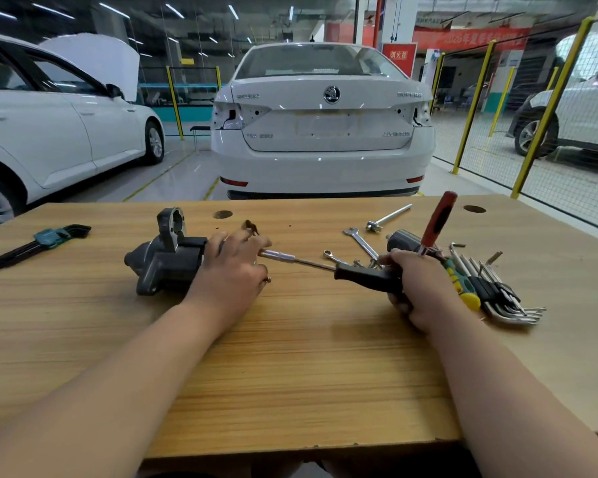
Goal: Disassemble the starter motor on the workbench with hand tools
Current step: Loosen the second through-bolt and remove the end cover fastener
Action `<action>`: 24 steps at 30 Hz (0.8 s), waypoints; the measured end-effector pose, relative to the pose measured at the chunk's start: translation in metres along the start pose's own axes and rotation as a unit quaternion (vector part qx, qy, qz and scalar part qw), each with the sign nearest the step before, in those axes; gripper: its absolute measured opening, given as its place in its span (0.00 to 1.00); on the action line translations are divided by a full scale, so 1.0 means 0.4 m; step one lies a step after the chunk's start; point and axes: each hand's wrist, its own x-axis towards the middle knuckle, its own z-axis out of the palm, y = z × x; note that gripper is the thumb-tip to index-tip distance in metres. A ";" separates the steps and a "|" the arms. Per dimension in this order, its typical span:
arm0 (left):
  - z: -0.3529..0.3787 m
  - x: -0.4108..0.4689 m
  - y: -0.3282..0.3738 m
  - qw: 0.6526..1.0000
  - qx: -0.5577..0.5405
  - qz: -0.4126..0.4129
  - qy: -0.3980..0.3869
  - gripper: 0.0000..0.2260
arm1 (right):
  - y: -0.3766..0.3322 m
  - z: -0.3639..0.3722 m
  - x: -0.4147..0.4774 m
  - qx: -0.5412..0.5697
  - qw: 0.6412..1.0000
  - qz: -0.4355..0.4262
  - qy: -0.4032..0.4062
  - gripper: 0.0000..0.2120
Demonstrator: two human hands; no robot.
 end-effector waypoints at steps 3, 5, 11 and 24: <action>0.006 0.012 0.024 0.997 0.022 0.034 0.064 0.08 | -0.001 0.026 -0.001 0.051 0.999 0.002 0.006 0.11; 0.008 0.020 0.038 0.996 0.023 0.032 0.077 0.08 | -0.002 0.025 0.001 0.077 0.997 0.006 0.027 0.11; 0.018 0.020 0.007 0.996 -0.074 -0.014 0.038 0.11 | 0.001 0.010 -0.004 0.083 0.996 0.017 0.035 0.11; 0.052 0.048 -0.075 0.991 -0.053 -0.082 -0.091 0.32 | -0.066 0.277 -0.035 -0.303 0.926 -0.042 -0.220 0.06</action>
